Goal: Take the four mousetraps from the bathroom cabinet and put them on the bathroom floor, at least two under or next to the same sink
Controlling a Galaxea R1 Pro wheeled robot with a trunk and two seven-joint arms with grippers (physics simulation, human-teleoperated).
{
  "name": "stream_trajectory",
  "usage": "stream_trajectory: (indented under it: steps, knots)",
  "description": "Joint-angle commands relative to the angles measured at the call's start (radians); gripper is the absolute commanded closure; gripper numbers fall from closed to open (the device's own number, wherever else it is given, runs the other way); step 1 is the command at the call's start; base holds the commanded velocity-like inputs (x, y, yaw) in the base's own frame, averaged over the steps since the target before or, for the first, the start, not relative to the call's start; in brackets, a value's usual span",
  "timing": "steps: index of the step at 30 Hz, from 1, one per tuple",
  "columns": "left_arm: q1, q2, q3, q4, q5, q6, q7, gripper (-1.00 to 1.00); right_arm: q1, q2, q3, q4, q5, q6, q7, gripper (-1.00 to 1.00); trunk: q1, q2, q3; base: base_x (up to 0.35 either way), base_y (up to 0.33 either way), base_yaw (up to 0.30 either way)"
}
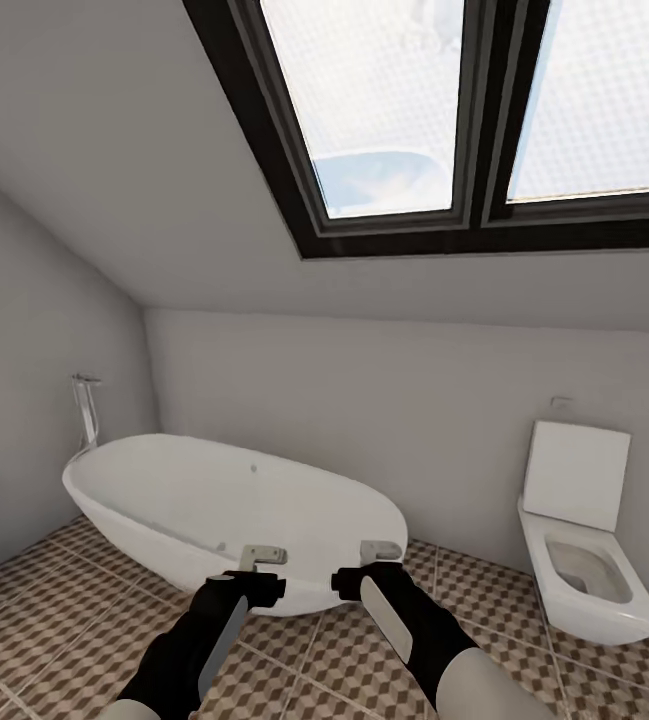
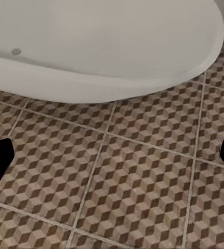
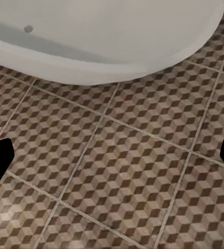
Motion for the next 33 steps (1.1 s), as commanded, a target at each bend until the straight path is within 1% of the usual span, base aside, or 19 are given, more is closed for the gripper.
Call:
stream_trajectory:
  steps: [1,23,33]
  knots:
    - [0.000,0.001,-0.002,-0.001,0.011,0.004,0.009,-1.00,-0.001,-0.001,0.005,-0.001,-0.010,0.001,-0.010,-1.00,0.000,-0.001,0.000,0.000,0.000,-0.260]
    - [0.000,0.000,-0.001,0.000,0.009,0.004,0.010,-1.00,0.000,0.001,0.006,0.000,-0.011,0.001,-0.009,-1.00,0.000,-0.001,0.020,0.000,0.000,-0.262]
    - [0.000,0.001,-0.003,0.000,0.009,0.004,0.012,-1.00,0.000,0.000,0.005,0.001,-0.010,0.001,0.017,-1.00,0.000,-0.001,0.029,0.000,0.000,-0.264]
